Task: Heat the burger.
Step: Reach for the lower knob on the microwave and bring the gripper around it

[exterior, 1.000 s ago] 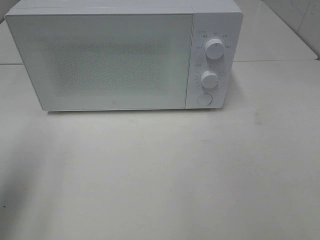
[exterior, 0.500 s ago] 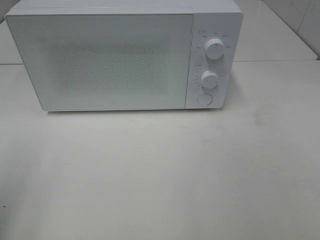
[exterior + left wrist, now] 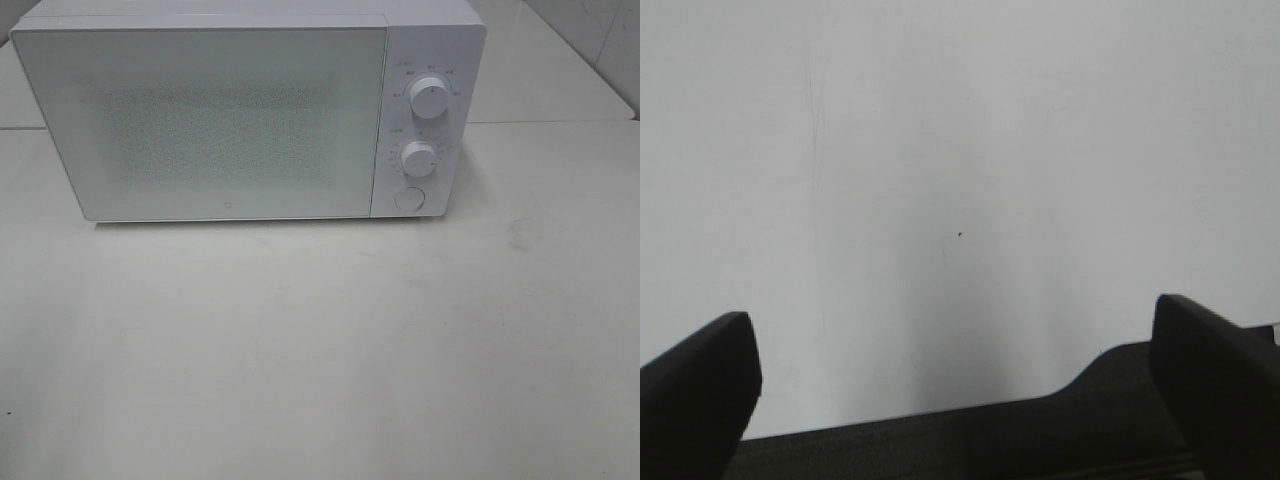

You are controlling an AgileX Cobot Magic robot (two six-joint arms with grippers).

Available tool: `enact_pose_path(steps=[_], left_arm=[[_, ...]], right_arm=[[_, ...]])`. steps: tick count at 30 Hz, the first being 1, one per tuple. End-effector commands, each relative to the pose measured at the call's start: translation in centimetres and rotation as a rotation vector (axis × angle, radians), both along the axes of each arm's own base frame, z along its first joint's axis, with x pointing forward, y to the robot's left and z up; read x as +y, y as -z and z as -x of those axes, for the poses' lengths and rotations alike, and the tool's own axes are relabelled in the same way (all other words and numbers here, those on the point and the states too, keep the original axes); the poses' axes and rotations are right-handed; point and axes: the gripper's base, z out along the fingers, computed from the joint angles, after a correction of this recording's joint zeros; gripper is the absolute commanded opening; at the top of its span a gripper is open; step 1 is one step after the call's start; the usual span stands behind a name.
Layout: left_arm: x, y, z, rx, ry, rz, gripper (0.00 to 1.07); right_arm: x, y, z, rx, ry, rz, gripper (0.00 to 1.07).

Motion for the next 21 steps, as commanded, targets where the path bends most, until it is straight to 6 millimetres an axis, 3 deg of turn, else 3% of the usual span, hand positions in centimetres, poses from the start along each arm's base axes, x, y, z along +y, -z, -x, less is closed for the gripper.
enact_pose_path(steps=[1, 15, 21], left_arm=[[0.0, -0.2, 0.8, -0.050, -0.010, 0.016, 0.98], [0.2, -1.0, 6.3, -0.416, -0.115, 0.013, 0.98], [0.2, -1.0, 6.4, -0.423, -0.114, 0.019, 0.98]], right_arm=[[-0.1, 0.1, 0.3, -0.028, 0.006, -0.004, 0.76], [-0.1, 0.1, 0.3, -0.028, 0.006, -0.004, 0.76], [-0.1, 0.1, 0.3, -0.028, 0.006, -0.004, 0.76]])
